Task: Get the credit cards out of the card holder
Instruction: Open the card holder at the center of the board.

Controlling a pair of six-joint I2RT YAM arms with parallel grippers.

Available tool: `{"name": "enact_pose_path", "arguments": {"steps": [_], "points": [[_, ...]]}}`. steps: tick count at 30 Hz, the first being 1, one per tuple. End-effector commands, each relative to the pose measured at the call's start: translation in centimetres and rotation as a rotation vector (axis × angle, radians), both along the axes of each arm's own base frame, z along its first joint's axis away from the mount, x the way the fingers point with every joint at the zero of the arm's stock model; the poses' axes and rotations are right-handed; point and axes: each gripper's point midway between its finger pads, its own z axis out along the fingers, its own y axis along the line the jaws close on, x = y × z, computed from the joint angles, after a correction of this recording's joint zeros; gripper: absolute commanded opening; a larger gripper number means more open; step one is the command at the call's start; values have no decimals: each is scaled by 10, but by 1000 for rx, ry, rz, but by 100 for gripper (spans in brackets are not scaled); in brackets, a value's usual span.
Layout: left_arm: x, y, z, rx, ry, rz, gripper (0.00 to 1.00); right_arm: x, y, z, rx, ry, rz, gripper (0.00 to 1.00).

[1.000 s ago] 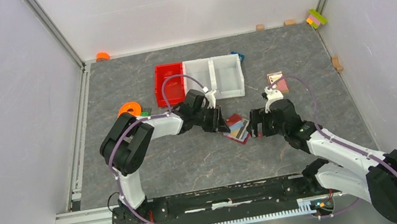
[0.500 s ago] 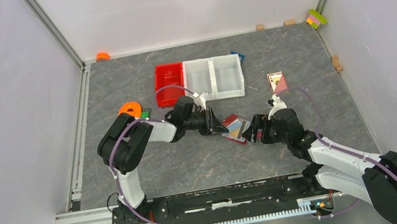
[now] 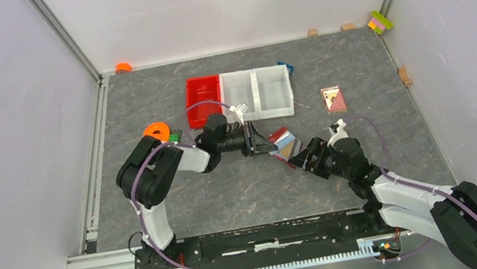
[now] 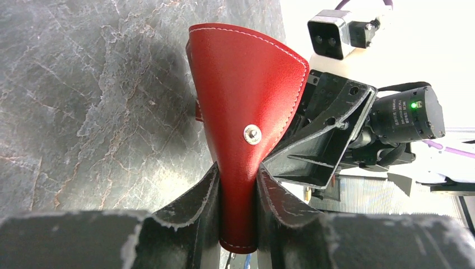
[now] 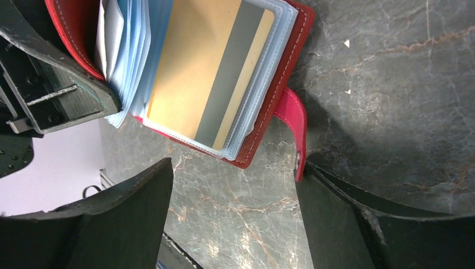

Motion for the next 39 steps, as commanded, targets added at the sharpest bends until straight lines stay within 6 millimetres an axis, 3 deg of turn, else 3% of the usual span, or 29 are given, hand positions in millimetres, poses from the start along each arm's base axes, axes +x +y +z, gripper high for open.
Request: {"name": "enact_pose_path", "arguments": {"steps": [1,6,10,15,19,24,28,34,39], "points": [[-1,0,12,-19,-35,-11,16,-2,1,-1,74,48,-57,82],[0,2,4,37,-45,-1,17,10,-18,-9,-23,41,-155,75],[0,2,0,70,-52,-4,17,21,-29,-10,-117,13,-184,58],[1,4,-6,104,-52,-2,18,28,-43,-16,-271,25,-195,29],[4,9,-13,167,-62,20,23,36,-49,-5,-363,-25,-162,0],[16,33,-27,367,-136,106,44,46,-44,24,-448,-119,-49,0],[24,48,-28,516,-229,154,56,47,-27,41,-443,-179,73,0],[25,51,-24,574,-292,158,68,49,-12,54,-444,-198,187,0],[15,39,-5,498,-371,115,88,50,-4,63,-432,-216,231,0]]}}
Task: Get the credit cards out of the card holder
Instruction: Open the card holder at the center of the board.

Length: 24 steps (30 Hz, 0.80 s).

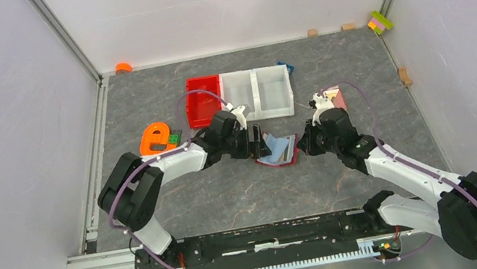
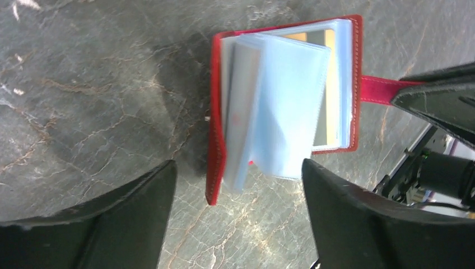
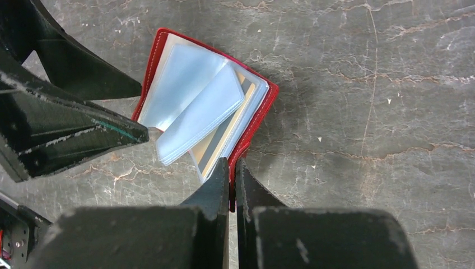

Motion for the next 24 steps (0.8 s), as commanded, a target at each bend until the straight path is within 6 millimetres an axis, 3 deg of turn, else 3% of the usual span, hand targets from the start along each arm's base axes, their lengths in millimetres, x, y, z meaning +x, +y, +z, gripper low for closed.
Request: {"name": "enact_pose_path", "arguments": {"steps": [1,3,12,24], "points": [[1,-8,32,-30,-149,-71,95,4,13,21,12,-41,86,0],[-1,-11,30,-13,-153,-86,100,4,14,22,14,-43,95,0],[-2,-9,10,285,-248,-103,100,3,19,20,28,-32,119,0],[-2,-12,-6,429,-279,-153,100,2,23,20,41,-29,137,0]]}}
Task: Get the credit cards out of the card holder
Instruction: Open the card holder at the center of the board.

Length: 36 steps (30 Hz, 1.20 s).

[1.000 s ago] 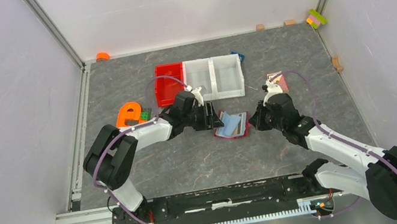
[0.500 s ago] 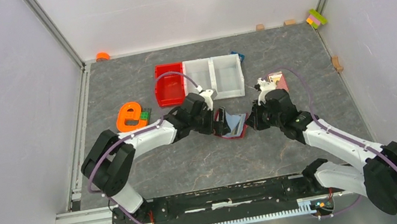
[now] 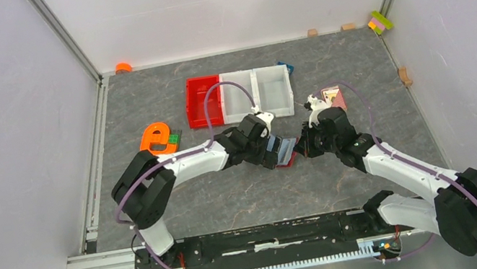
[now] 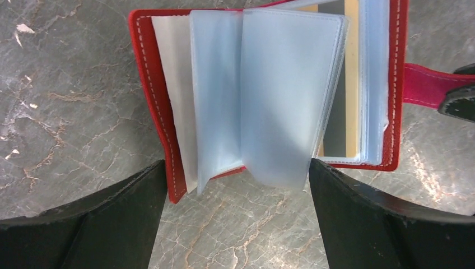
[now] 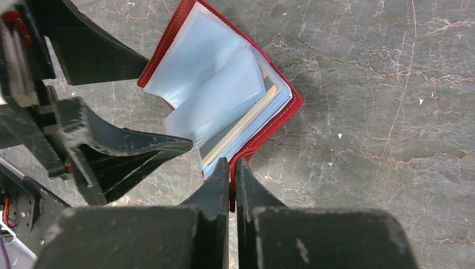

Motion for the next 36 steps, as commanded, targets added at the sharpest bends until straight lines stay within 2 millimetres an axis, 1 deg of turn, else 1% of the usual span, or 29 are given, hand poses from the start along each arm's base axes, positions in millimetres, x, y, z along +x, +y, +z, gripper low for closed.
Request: {"name": "enact_pose_path", "arguments": {"steps": [1,4,6,8,10,12,13,16,18,19,21,24,25,27,29,31,33,36], "points": [[11,0,2,92,-72,-19,100,11,10,22,38,-61,24,0],[16,6,-1,129,-85,13,99,12,10,22,36,-63,24,0],[21,13,-2,147,-93,56,96,11,9,22,31,-64,28,0],[25,16,-3,99,-64,96,85,11,8,20,22,-62,28,0],[26,17,-2,9,-11,117,73,10,7,19,13,-61,30,0],[32,24,-2,-19,10,148,68,9,6,18,9,-62,30,0],[33,26,-2,-25,13,159,68,8,5,18,7,-62,30,0],[36,30,0,-91,46,189,59,7,4,15,0,-59,36,0],[41,37,-2,-128,71,236,54,6,3,14,-6,-56,39,0],[45,45,-4,-136,84,272,53,6,3,14,-7,-57,40,0],[49,54,-3,-176,98,312,54,5,3,12,-13,-52,43,0],[52,61,7,-228,72,341,72,5,2,12,-15,-54,44,0],[51,63,11,-232,61,344,76,5,2,12,-15,-54,45,0],[53,60,24,-285,19,330,83,4,3,10,-16,-49,49,0],[48,54,33,-334,0,289,88,4,3,10,-16,-47,52,0],[44,46,41,-379,-1,234,91,4,4,10,-14,-46,57,0],[38,35,40,-400,26,178,94,4,5,11,-11,-48,62,0],[33,21,30,-400,97,123,95,3,6,10,-12,-45,67,0]]}}
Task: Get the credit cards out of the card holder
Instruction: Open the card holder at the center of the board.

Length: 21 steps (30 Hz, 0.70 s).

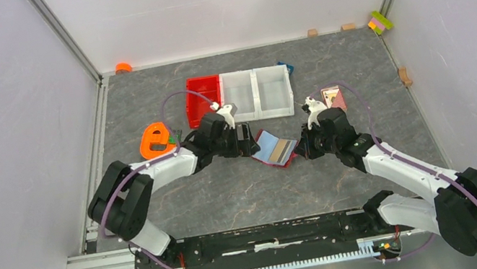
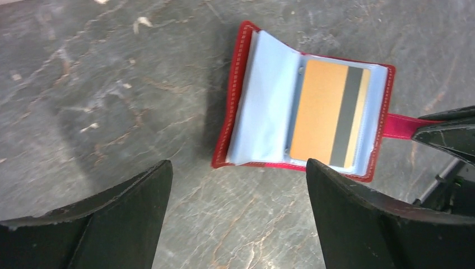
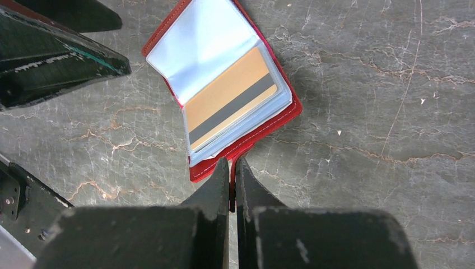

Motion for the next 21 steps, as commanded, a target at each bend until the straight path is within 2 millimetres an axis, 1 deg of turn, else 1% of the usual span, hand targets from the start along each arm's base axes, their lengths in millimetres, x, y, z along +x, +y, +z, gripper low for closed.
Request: {"name": "enact_pose_path", "arguments": {"steps": [1,5,7,13,18,21], "points": [[-2,-34,8,-96,36,-114,95,8,7,14,18,-42,24,0],[-2,-36,-6,-68,93,-116,93,7,7,15,22,-45,28,0],[-4,-39,-9,-71,111,-132,90,7,8,14,23,-42,30,0],[-11,-51,-14,-115,169,-192,77,6,8,13,25,-45,34,0],[-16,-60,-9,-176,189,-230,64,6,9,9,26,-36,38,0],[-19,-63,-7,-201,189,-243,53,6,8,6,17,-31,40,0]]}}
